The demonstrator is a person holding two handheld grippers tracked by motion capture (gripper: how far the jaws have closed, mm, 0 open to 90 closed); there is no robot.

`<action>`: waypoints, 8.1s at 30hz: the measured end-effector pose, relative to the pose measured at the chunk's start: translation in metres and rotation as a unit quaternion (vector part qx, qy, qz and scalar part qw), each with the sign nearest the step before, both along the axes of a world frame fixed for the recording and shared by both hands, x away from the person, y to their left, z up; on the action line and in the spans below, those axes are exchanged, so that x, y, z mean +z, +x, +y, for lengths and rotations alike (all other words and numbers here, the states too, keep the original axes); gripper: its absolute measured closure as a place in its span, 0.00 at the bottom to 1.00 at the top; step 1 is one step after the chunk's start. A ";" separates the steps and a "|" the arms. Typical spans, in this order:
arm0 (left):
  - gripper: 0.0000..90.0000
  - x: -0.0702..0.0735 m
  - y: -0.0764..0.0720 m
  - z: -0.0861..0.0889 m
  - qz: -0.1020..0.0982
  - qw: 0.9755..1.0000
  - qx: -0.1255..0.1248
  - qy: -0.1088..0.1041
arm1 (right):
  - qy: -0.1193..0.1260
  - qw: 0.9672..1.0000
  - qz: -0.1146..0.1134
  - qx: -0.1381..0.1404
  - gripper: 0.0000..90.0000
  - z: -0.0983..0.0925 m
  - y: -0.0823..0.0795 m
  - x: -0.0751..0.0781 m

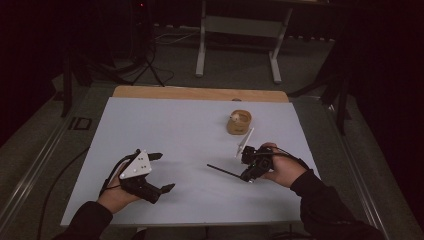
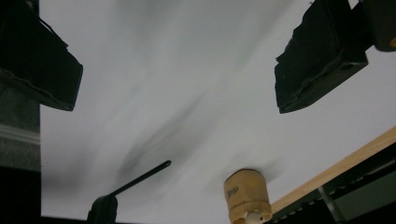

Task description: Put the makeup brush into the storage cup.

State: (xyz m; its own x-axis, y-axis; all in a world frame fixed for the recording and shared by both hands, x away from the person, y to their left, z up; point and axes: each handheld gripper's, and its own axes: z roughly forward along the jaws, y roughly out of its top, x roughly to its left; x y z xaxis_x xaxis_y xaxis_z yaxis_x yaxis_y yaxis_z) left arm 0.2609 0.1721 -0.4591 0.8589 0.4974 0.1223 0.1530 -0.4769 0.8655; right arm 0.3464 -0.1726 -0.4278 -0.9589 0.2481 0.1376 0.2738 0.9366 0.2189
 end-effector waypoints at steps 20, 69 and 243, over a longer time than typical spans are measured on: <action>0.08 -0.001 0.017 -0.045 -0.027 0.996 -0.046 0.067 | -0.001 1.000 0.002 0.027 0.95 0.021 0.000 0.006; 0.95 -0.028 0.011 -0.101 -0.182 0.918 -0.156 0.316 | -0.022 0.997 0.006 0.072 0.94 0.050 -0.006 -0.002; 0.02 -0.022 0.020 -0.034 0.114 0.983 0.061 -0.126 | 0.365 0.872 -0.196 -0.262 0.95 -0.036 -0.002 0.069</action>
State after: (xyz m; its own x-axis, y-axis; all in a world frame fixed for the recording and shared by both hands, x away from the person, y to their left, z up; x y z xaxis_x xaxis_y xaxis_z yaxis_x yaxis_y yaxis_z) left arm 0.2810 0.1380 -0.4812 0.7813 0.5886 -0.2077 0.4001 -0.2169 0.8904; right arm 0.3443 -0.2084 -0.3589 -0.7495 0.6492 0.1296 0.3928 0.2785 0.8764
